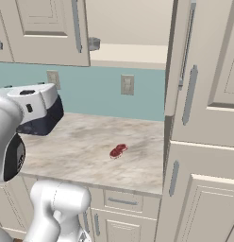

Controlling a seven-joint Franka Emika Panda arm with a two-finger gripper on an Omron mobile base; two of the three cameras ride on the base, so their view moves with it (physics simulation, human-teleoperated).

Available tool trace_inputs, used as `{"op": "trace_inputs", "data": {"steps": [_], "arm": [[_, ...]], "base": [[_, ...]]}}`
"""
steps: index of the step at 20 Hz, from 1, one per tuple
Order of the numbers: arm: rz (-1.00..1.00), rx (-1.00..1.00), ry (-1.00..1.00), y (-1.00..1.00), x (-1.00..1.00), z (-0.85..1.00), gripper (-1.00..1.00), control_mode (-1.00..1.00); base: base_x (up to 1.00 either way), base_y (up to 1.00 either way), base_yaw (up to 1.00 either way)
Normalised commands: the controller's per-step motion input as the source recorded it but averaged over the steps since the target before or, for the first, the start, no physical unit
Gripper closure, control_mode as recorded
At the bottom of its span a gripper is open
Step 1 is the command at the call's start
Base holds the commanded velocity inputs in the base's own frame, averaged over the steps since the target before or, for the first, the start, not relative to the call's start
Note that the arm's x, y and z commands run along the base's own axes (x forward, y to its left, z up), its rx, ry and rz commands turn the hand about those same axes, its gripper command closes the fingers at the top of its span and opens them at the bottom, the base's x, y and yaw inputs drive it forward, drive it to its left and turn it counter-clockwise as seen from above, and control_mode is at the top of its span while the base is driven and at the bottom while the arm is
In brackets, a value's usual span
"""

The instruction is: Retrieve the tupperware from the cabinet, then place the raw meat into the tupperware to avoid contamination.

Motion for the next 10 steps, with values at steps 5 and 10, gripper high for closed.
{"op": "trace_inputs", "data": {"steps": [5, 10], "arm": [[-0.02, 0.0, -0.12, 0.03, 0.12, 0.1, -1.0, -1.0], [-0.01, 0.0, -0.11, 0.0, 0.1, 0.12, -1.0, -1.0]], "base": [[0.0, 0.0, 0.0], [0.0, 0.0, 0.0]]}}
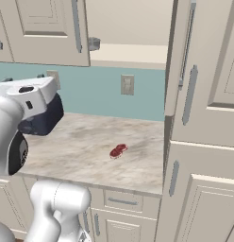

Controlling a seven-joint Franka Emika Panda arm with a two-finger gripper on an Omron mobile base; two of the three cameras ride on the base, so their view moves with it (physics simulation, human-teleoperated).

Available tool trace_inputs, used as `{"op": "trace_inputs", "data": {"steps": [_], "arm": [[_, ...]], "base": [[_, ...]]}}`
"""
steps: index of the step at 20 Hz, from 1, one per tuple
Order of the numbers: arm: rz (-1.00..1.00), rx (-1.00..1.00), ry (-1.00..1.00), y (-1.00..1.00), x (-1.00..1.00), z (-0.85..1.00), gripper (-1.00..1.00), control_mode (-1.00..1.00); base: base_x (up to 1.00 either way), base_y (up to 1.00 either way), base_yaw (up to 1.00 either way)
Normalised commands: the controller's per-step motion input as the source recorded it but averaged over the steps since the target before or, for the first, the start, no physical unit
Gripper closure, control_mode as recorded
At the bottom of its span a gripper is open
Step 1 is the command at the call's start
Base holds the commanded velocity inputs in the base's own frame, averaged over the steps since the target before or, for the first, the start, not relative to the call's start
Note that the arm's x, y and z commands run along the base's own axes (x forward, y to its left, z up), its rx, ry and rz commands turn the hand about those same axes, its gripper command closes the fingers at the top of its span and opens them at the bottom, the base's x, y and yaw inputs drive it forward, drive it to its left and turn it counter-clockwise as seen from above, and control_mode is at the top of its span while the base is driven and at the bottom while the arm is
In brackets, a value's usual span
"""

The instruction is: Retrieve the tupperware from the cabinet, then place the raw meat into the tupperware to avoid contamination.

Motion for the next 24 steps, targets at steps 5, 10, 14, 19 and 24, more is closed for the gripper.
{"op": "trace_inputs", "data": {"steps": [5, 10, 14, 19, 24], "arm": [[0.0, 0.0, -0.09, -0.02, 0.09, 0.15, -1.0, -1.0], [0.0, 0.0, -0.07, -0.01, 0.11, 0.14, -1.0, -1.0], [-0.01, 0.0, -0.04, 0.0, 0.11, 0.12, -1.0, -1.0], [-0.03, 0.0, 0.0, 0.0, 0.22, 0.02, -1.0, -1.0], [-0.03, 0.0, 0.0, 0.0, 0.28, 0.0, -1.0, -1.0]], "base": [[0.0, 0.0, 0.0], [0.0, 0.0, 0.0], [0.0, 0.0, 0.0], [0.0, 0.0, 0.0], [0.0, 0.0, 0.0]]}}
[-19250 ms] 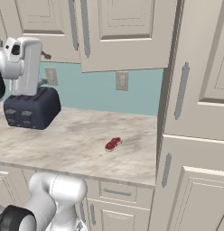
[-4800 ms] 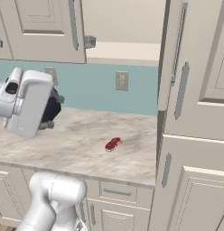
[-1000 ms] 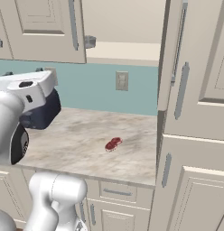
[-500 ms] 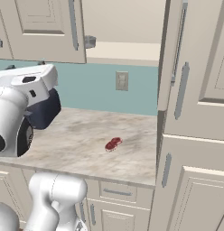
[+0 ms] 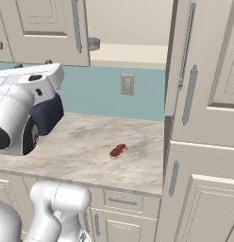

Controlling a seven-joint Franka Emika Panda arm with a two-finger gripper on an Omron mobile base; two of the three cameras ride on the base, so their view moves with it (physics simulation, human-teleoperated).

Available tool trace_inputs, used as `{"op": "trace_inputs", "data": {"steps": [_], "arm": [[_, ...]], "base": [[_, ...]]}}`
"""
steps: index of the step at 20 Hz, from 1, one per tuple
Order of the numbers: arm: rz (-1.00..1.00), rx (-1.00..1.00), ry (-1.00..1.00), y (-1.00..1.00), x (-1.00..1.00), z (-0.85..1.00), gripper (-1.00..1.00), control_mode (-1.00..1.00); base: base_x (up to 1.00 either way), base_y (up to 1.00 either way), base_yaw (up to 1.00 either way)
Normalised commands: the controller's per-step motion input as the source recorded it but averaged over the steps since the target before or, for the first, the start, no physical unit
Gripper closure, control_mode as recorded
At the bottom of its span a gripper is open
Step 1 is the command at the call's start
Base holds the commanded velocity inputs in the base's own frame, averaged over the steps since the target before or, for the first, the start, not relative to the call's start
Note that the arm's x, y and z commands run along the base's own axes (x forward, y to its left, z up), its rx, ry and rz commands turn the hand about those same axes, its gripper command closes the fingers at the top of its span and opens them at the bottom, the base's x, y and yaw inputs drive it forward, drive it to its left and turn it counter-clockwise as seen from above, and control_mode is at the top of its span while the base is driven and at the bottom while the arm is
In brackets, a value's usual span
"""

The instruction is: Retrieve the tupperware from the cabinet, then place the raw meat into the tupperware to avoid contamination.

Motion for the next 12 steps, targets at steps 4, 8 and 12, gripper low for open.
{"op": "trace_inputs", "data": {"steps": [4, 8, 12], "arm": [[-0.03, 0.0, 0.0, 0.0, 0.25, 0.0, -1.0, -1.0], [-0.02, 0.0, 0.0, 0.0, 0.23, 0.0, -1.0, -1.0], [-0.01, 0.0, 0.0, 0.0, 0.26, 0.0, -1.0, -1.0]], "base": [[0.0, 0.0, 0.0], [0.0, 0.0, 0.0], [0.0, 0.0, 0.0]]}}
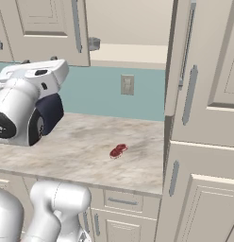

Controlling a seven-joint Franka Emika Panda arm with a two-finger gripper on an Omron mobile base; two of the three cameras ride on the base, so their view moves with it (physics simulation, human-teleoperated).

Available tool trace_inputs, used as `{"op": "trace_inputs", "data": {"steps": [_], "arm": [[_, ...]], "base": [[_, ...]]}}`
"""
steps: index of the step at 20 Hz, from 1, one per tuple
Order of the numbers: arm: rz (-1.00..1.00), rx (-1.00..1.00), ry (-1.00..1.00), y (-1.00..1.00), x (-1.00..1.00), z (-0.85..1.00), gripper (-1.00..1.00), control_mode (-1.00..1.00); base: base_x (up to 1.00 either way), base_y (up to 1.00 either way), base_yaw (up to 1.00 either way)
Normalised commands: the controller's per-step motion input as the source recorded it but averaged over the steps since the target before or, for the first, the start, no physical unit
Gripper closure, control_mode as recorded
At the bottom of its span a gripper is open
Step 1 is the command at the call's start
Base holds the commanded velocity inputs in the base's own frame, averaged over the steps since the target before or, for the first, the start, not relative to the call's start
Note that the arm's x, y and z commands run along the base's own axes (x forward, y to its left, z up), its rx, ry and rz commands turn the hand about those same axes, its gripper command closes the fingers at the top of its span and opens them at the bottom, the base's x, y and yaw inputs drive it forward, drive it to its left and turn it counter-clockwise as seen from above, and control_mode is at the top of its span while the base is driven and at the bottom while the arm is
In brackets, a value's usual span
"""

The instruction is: Retrieve the tupperware from the cabinet, then place the raw meat into the tupperware to avoid contamination.

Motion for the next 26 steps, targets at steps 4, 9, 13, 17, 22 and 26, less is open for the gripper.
{"op": "trace_inputs", "data": {"steps": [4, 9, 13, 17, 22, 26], "arm": [[0.0, 0.0, 0.0, 0.0, 0.28, 0.0, -1.0, -1.0], [0.0, 0.0, 0.0, 0.0, 0.27, 0.0, -1.0, -1.0], [0.0, 0.0, 0.0, 0.0, 0.28, 0.0, -1.0, -1.0], [0.0, 0.0, 0.0, 0.02, 0.28, 0.0, -1.0, -1.0], [0.0, 0.0, 0.0, 0.09, 0.24, 0.0, -1.0, -1.0], [-0.01, 0.0, 0.0, 0.16, 0.21, 0.0, -1.0, -1.0]], "base": [[0.0, 0.0, 0.0], [0.0, 0.0, 0.0], [0.0, 0.0, 0.0], [0.0, 0.0, 0.0], [0.0, 0.0, 0.0], [0.0, 0.0, 0.0]]}}
